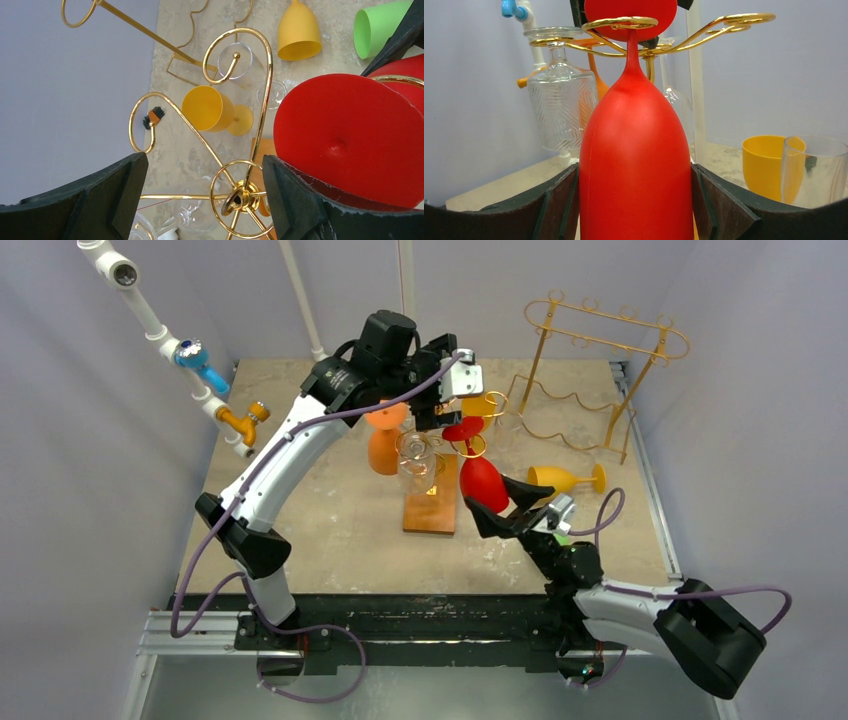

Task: Place the wine glass upside down on the wine glass rack
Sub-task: Turn the wine glass upside down at the wine rack.

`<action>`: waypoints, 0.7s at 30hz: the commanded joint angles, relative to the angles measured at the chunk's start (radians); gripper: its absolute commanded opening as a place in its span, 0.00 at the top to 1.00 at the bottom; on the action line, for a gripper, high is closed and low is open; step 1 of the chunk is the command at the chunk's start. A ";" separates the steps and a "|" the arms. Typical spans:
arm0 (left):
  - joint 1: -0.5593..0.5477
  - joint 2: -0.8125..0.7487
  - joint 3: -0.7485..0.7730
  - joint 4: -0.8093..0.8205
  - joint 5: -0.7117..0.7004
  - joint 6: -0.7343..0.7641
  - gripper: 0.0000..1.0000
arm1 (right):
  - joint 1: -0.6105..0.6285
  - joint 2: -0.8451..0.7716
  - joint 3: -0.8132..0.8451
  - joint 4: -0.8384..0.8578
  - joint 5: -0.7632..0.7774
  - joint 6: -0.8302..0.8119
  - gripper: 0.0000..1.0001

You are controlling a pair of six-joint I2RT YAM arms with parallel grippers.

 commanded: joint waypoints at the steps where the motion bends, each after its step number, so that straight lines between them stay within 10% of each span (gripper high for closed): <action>1: -0.010 -0.033 0.043 -0.019 0.027 0.006 0.09 | -0.003 0.021 -0.021 0.323 0.023 0.005 0.46; 21: -0.013 -0.070 0.026 0.056 0.040 -0.050 0.07 | -0.006 0.113 0.074 0.325 -0.004 0.001 0.41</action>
